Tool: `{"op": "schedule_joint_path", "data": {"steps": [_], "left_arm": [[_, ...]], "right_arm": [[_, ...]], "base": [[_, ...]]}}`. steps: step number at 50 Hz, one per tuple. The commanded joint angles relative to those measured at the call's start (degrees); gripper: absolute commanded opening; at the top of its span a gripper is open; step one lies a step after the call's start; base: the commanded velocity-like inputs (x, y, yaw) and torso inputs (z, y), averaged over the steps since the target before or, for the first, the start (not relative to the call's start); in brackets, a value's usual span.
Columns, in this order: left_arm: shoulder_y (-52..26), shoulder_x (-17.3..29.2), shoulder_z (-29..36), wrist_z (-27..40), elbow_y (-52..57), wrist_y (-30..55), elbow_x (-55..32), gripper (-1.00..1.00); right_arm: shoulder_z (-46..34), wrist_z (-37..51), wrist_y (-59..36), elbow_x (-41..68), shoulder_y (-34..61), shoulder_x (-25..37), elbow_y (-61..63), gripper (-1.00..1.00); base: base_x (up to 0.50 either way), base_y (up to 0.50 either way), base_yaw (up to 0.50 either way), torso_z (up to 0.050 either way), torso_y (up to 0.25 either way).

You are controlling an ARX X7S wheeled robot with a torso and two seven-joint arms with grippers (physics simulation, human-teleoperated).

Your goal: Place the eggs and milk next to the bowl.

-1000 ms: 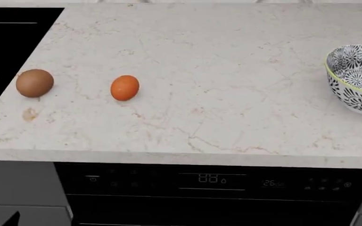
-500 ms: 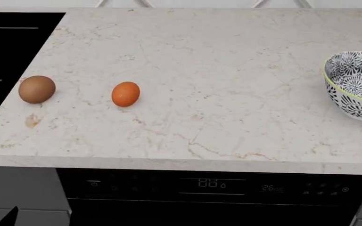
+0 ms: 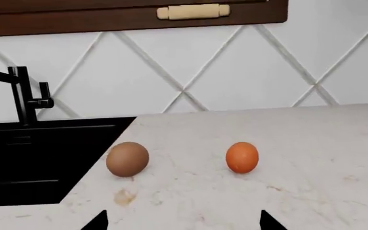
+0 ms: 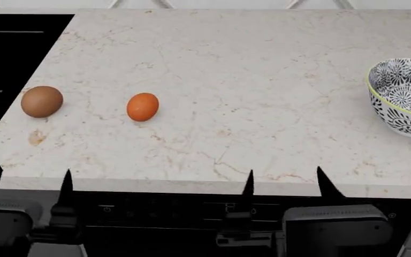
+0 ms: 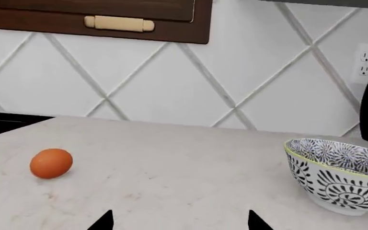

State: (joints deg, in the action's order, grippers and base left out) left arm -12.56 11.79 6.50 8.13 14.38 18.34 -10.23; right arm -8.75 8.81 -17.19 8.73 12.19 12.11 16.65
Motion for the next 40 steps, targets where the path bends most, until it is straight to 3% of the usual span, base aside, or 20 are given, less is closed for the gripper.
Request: {"op": "schedule_joint_path", "data": {"steps": [1,15,25,40], "left_arm": [[-8.8,1.5,-3.9,-2.0,3.5,9.3,-3.1,1.00],[-19.4,2.9,-7.2,-3.0,1.3,17.9,-9.0,1.00],[-19.1,4.3,-6.8,-3.6,3.0,18.6,-9.3,1.00],[-16.7,4.9,-7.2,-4.8,2.0,15.5,-9.8,1.00]], "right_arm": [[2.9,-1.8,-7.1,0.4,8.1,1.5,3.4,1.00],[5.9,-1.7,-12.4,2.6,16.1,3.2,3.0,1.00],[6.0,-1.6,-14.1,3.4,16.3,3.7,5.0,1.00],[4.7,-1.6,-12.5,3.5,14.5,3.3,4.0,1.00]], "base": [[0.00,0.00,0.00,0.000,0.000],[0.00,0.00,0.00,0.000,0.000],[0.00,0.00,0.00,0.000,0.000],[0.00,0.50,0.00,0.000,0.000]]}}
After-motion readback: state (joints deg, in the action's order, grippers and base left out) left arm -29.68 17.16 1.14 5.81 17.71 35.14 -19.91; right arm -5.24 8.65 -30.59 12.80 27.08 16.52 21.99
